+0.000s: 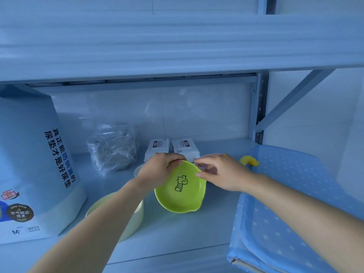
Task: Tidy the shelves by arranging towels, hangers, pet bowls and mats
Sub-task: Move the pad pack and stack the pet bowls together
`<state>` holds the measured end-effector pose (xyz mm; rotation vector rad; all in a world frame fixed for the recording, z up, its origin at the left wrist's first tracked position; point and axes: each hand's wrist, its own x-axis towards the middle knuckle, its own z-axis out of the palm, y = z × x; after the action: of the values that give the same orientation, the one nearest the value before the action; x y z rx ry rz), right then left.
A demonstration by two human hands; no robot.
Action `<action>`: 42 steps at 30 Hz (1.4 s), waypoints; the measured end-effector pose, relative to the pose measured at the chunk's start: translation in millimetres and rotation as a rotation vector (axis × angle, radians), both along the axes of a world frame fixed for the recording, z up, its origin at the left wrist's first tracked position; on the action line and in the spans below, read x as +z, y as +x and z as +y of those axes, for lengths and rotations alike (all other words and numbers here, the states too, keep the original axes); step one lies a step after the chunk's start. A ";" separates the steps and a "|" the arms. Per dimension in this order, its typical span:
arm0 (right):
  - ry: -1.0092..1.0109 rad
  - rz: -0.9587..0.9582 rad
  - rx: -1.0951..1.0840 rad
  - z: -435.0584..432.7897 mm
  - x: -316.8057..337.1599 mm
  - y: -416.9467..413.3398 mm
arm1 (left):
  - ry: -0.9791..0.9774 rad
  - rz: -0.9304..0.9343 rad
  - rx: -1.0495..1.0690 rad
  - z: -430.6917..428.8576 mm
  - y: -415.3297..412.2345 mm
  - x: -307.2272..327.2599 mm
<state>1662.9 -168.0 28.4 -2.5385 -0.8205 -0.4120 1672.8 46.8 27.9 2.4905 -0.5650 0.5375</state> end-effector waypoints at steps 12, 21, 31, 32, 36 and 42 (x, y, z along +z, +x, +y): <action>-0.068 0.101 0.048 -16.8 -10.8 3.7 | 0.106 0.062 -0.053 -11.6 27.0 -21.3; -0.152 -0.028 0.169 -18.1 -9.2 15.2 | 0.106 0.013 -0.071 -20.3 28.4 -28.5; -0.199 -0.105 0.275 -20.0 -9.6 17.3 | 0.109 0.020 0.045 -5.3 4.5 -40.7; -0.205 -0.101 0.263 -21.3 -11.0 18.6 | 0.084 0.003 0.043 -3.7 -1.7 -42.7; -0.222 -0.083 0.223 -25.1 -19.4 22.9 | -0.023 -0.031 -0.026 -0.8 -23.5 -48.8; -0.230 -0.066 0.270 -20.8 -26.9 20.4 | -0.209 0.112 -0.094 -9.5 -45.7 -52.2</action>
<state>1683.3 -188.8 1.5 -2.5785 -1.2830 -0.3308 1627.1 37.3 -24.3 2.2678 -0.5498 0.3968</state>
